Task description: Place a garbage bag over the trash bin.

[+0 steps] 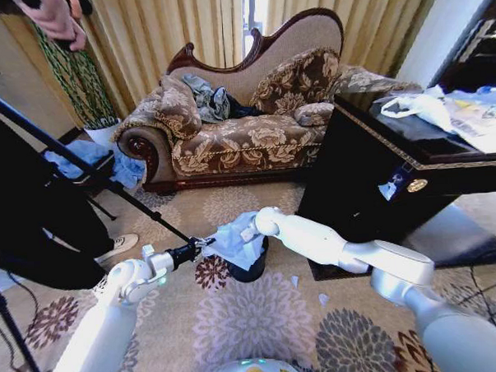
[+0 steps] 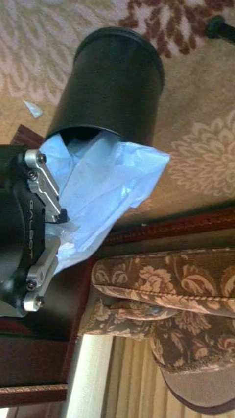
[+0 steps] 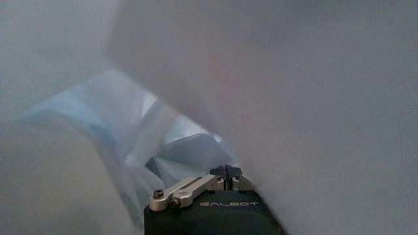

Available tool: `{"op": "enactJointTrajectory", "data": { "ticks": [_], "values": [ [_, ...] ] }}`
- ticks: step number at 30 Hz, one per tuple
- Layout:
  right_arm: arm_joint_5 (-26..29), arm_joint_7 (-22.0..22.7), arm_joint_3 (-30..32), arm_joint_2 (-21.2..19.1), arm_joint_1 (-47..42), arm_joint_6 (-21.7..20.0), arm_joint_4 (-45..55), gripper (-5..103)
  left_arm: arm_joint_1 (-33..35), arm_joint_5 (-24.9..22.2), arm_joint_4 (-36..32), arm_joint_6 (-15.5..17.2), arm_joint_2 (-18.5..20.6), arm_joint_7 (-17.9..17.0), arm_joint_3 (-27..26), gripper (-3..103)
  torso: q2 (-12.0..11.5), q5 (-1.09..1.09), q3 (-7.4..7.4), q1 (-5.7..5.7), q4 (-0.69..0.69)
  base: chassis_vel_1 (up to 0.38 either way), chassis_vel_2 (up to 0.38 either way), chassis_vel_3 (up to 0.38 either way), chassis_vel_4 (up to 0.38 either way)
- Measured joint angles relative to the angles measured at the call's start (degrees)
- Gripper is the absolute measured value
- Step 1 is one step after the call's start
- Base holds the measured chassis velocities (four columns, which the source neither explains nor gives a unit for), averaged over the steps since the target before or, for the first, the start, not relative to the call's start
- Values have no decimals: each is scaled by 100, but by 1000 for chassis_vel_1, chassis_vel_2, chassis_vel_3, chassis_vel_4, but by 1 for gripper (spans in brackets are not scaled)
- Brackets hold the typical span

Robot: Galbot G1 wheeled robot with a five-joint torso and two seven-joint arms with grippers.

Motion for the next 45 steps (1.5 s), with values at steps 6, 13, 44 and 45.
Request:
{"op": "enactJointTrajectory", "data": {
  "ticks": [6, 13, 44, 45],
  "values": [
    [-224, -120, -54, 247, 2, 231, -480, 0, -322, 140, 270, 80, -100, 206, 108, 0, 0, 1, 0, 1, -1, 0, 0, 0, 0],
    [-266, -381, -108, 116, 111, 388, -552, 0, -576, 138, 331, 137, -125, 287, 288, 0, 0, 2, 0, 1, -1, 0, 0, 0, 0],
    [-330, -828, 250, -94, -158, 848, -550, 0, -932, 813, 1500, 237, -531, 851, 836, 0, 0, 2, 0, 1, 0, 0, 0, 0, 0],
    [-330, -828, 250, -94, -158, 848, -550, 0, -932, 813, 1500, 237, -531, 851, 836, 0, 0, 2, 0, 1, 0, 0, 0, 0, 0]
  ]
}}
